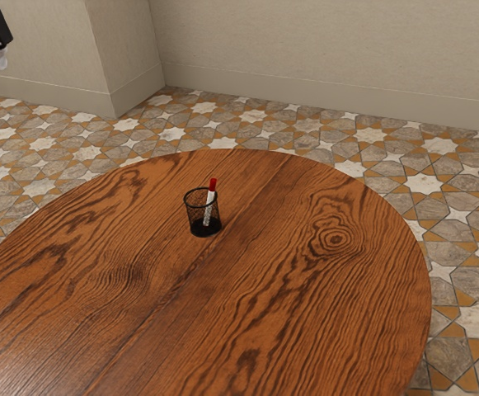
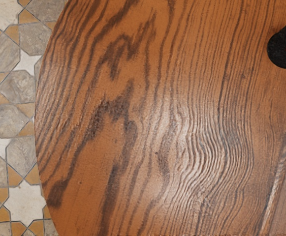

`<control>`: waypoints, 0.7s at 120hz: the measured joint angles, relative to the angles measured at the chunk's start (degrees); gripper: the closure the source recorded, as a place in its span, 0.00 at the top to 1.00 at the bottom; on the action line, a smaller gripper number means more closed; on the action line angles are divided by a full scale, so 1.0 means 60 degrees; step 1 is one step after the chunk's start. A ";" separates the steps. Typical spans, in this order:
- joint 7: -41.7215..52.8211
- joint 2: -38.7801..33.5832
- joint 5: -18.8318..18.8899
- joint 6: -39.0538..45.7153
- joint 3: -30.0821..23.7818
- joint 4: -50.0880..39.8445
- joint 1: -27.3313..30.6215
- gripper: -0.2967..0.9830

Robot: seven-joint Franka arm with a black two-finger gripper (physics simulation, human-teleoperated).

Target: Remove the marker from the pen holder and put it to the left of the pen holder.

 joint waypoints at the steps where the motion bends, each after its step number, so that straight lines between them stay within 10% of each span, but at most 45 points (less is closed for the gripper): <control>1: -0.0002 0.0083 0.0007 -0.0026 -0.0038 0.0038 -0.0047 0.77; 24: -0.0031 0.0264 0.0091 -0.0218 -0.0330 0.0036 -0.2682 0.77; 36: -0.0098 -0.0592 0.0009 0.0867 -0.0484 -0.3145 -0.2989 0.77; 63: -0.0496 0.5182 0.0342 0.3497 0.0533 -0.0919 -0.3635 0.77; 84: -0.1349 0.6391 0.0027 0.4693 0.0638 0.0209 -0.4150 0.77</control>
